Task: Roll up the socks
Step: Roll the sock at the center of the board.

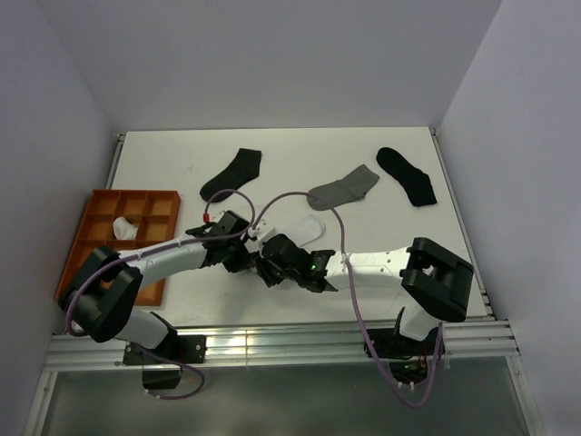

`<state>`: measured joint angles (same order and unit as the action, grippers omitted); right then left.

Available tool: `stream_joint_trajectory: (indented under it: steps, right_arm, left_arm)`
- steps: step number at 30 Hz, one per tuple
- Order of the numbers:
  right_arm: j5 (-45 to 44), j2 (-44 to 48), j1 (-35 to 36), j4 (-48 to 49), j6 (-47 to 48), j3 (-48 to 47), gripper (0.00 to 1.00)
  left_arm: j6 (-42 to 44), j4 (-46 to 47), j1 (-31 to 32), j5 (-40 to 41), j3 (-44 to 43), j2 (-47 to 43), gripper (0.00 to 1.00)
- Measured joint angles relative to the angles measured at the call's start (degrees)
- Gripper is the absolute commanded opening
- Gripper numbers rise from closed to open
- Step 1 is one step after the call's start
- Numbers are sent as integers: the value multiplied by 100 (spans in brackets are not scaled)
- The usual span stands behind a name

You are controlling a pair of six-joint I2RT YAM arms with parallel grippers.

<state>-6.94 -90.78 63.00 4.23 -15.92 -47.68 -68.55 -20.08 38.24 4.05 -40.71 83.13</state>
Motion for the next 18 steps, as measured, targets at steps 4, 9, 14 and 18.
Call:
stream_joint_trajectory:
  steps: [4,9,14,18]
  right_arm:
    - [-570,-208,297,-7,302,-114,45]
    - [-1019,-431,566,-7,557,-223,45]
    - [-1248,-595,664,39,675,-297,43]
    - [-1320,-640,680,83,704,-299,41]
  left_arm:
    - [68,-131,-2,-28,-140,127,0]
    - [133,-173,-7,-63,-203,192,0]
    - [144,-181,-39,-127,-205,199,0]
    - [144,-186,-48,-142,-205,201,0]
